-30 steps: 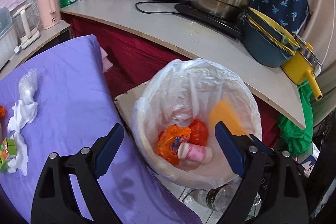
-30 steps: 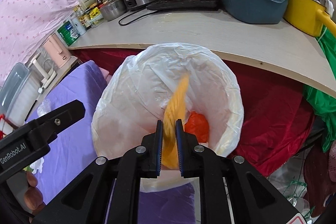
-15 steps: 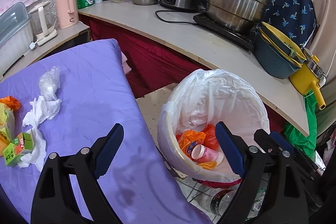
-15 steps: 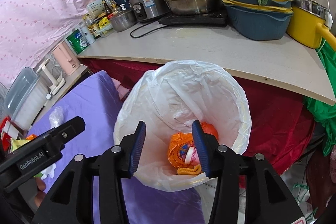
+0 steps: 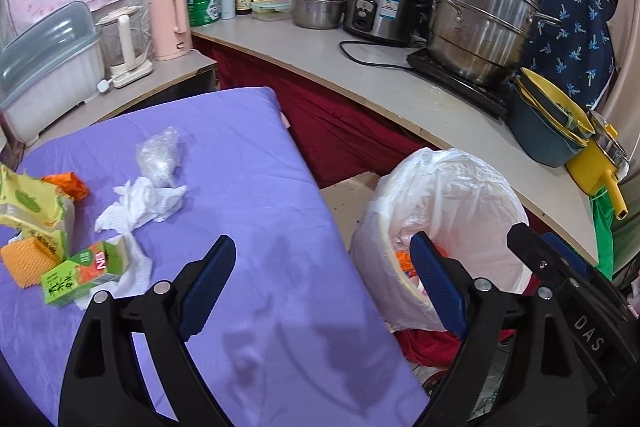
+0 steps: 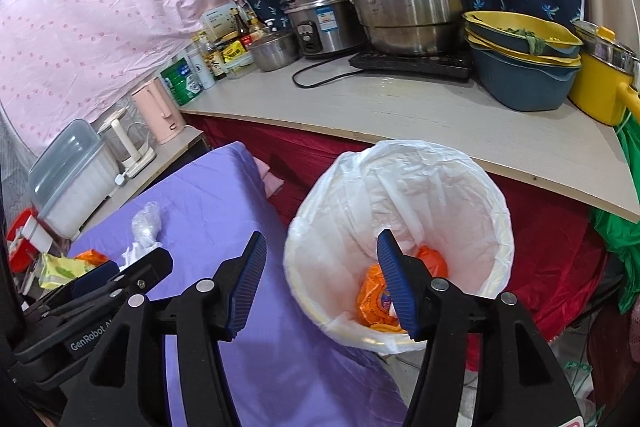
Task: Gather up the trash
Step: 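Move both open grippers back over the table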
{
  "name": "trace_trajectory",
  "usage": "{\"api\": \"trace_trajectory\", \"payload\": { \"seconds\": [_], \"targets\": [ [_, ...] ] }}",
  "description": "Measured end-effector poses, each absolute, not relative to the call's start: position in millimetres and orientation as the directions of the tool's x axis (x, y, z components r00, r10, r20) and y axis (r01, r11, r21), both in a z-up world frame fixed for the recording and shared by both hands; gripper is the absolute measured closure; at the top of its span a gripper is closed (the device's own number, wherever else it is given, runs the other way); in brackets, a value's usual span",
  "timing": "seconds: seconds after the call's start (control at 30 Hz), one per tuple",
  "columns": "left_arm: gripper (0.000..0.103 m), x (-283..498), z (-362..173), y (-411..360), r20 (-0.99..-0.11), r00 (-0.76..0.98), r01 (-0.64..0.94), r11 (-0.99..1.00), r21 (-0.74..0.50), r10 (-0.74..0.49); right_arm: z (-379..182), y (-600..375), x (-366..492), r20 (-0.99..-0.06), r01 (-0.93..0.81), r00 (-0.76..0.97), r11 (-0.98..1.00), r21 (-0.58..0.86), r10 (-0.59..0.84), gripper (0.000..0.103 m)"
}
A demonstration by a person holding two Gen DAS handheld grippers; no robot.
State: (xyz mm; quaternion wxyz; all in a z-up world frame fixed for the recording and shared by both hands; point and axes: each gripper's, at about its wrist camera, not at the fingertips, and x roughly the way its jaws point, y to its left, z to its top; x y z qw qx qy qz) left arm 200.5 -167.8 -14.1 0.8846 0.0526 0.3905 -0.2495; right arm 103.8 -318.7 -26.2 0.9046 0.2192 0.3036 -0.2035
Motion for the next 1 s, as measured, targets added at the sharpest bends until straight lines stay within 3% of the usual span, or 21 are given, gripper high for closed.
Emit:
{"api": "trace_trajectory", "payload": {
  "seconds": [0.57, 1.0],
  "targets": [
    [0.015, 211, -5, -41, -0.707, 0.652, 0.292, 0.951, -0.099, -0.273, -6, -221, 137, -0.623, 0.354, 0.771, 0.903, 0.245, -0.133, 0.044],
    [0.015, 218, -26, 62, -0.737, 0.665, 0.116, 0.991, -0.064, -0.125, -25, -151, 173, -0.666, 0.238, 0.746, 0.946, 0.222, -0.032, 0.044]
  ]
}}
